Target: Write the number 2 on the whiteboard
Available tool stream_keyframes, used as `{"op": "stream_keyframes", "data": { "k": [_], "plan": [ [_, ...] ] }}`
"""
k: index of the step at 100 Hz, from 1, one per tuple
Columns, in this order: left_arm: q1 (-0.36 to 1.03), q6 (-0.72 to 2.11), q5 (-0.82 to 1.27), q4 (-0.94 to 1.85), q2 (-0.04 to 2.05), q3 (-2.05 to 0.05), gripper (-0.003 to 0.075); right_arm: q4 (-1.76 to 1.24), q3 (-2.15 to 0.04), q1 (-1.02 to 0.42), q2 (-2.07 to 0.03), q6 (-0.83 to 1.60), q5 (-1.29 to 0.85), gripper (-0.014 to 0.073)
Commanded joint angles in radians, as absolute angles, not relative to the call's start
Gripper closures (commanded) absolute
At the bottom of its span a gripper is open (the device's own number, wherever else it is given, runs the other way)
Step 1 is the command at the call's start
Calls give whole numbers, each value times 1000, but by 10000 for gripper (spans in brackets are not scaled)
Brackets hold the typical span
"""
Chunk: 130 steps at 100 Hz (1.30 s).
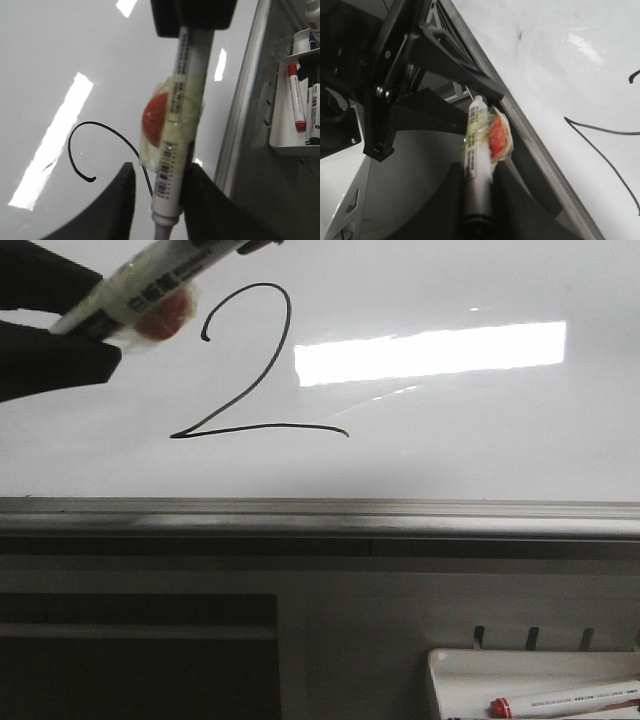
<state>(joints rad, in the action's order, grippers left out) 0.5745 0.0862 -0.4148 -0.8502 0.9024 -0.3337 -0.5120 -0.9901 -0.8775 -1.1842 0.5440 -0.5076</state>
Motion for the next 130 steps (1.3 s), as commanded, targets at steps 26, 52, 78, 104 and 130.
{"op": "stream_keyframes", "data": {
  "k": [26, 52, 78, 104, 130],
  "plan": [
    [584, 78, -485, -848, 899, -367, 741, -536, -1025, -881, -1167, 545, -444, 636],
    [584, 59, -478, -800, 899, -367, 741, -513, -1025, -879, -1165, 545, -321, -76],
    [577, 11, -414, 114, 920, -367, 741, -496, -1025, -779, -1087, 545, -194, 43],
    [577, -87, -393, 369, 1068, -387, 741, -496, -1023, -730, -1042, 545, -295, 60],
    [577, -161, -374, 367, 1170, -440, 741, -496, -1023, -730, -1042, 545, -359, 60]
  ]
}}
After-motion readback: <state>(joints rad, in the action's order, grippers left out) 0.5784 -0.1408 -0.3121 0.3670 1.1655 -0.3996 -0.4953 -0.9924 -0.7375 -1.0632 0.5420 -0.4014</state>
